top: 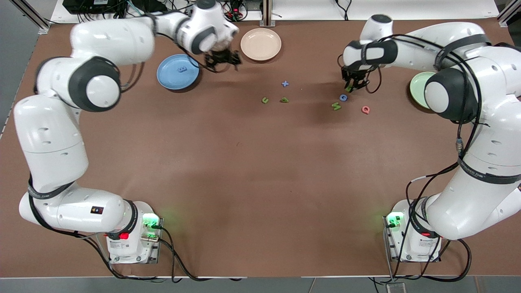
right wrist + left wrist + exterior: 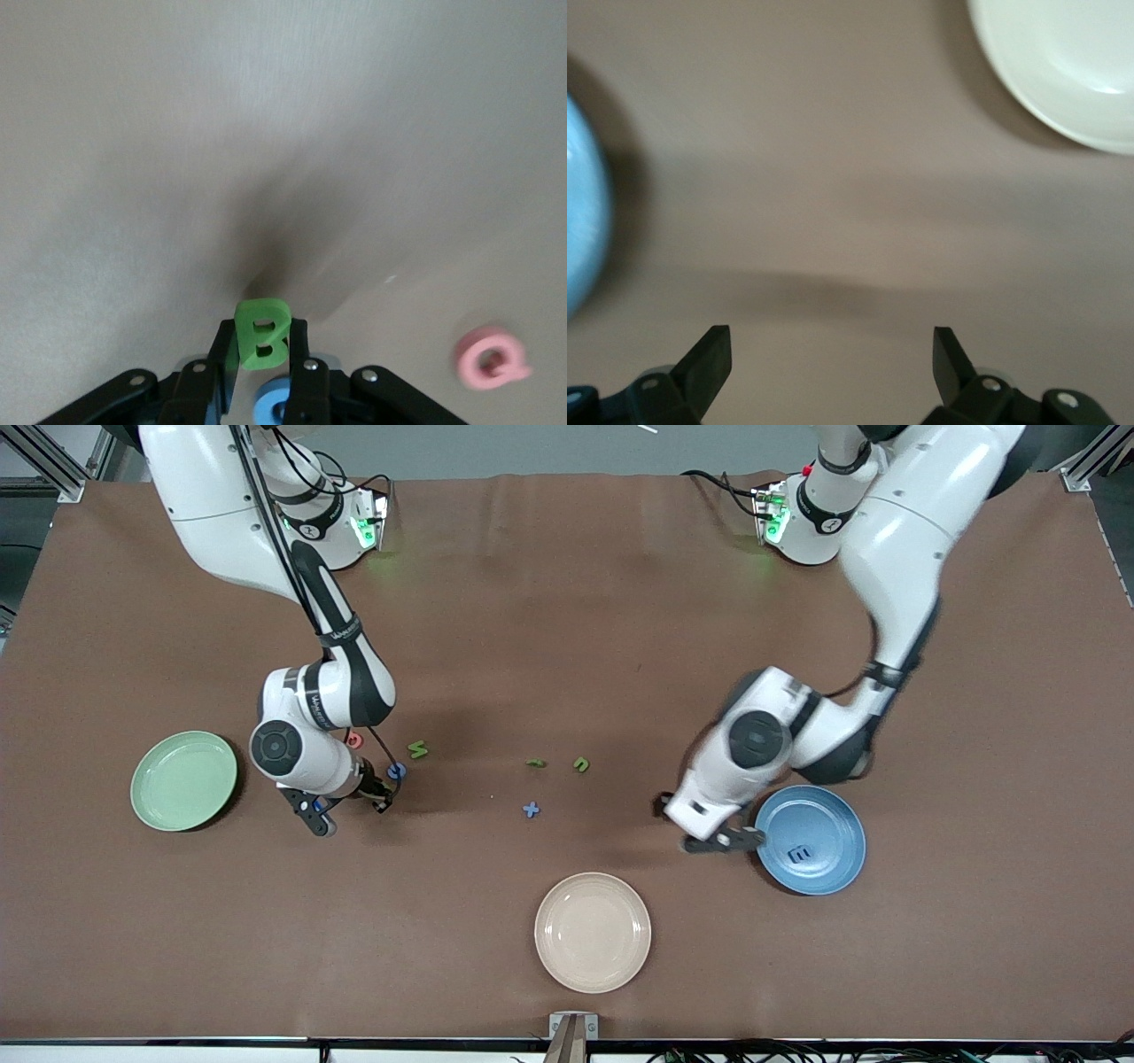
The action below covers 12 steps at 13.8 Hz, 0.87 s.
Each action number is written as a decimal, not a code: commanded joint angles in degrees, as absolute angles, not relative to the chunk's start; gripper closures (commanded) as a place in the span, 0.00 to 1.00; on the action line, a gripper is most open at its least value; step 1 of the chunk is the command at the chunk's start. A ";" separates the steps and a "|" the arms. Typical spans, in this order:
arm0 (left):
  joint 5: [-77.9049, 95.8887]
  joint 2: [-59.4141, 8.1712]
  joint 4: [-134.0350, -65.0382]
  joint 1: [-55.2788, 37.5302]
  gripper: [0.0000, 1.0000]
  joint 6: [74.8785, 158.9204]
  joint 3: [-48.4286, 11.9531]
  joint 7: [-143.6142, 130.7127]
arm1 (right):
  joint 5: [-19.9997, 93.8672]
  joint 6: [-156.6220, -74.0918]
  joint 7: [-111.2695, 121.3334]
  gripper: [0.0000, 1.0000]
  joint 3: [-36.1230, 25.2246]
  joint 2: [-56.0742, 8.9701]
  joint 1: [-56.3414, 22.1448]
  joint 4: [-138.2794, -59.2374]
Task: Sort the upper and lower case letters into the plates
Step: 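Drop the blue e on the blue plate while the right gripper carries B, then release green B onto the green plate while the left gripper grasps green u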
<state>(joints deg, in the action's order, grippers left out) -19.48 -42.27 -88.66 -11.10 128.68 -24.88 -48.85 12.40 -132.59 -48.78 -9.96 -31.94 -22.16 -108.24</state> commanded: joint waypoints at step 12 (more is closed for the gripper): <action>-18.90 -49.22 -88.33 -25.22 0.27 140.01 -22.15 -97.89 | 6.50 -137.71 24.78 0.93 -14.68 -23.81 11.07 -117.86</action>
<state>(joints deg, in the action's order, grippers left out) -18.97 -49.21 -88.85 -24.15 139.61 -23.56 -93.40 7.46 -134.96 23.34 -15.76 -23.90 10.07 -116.39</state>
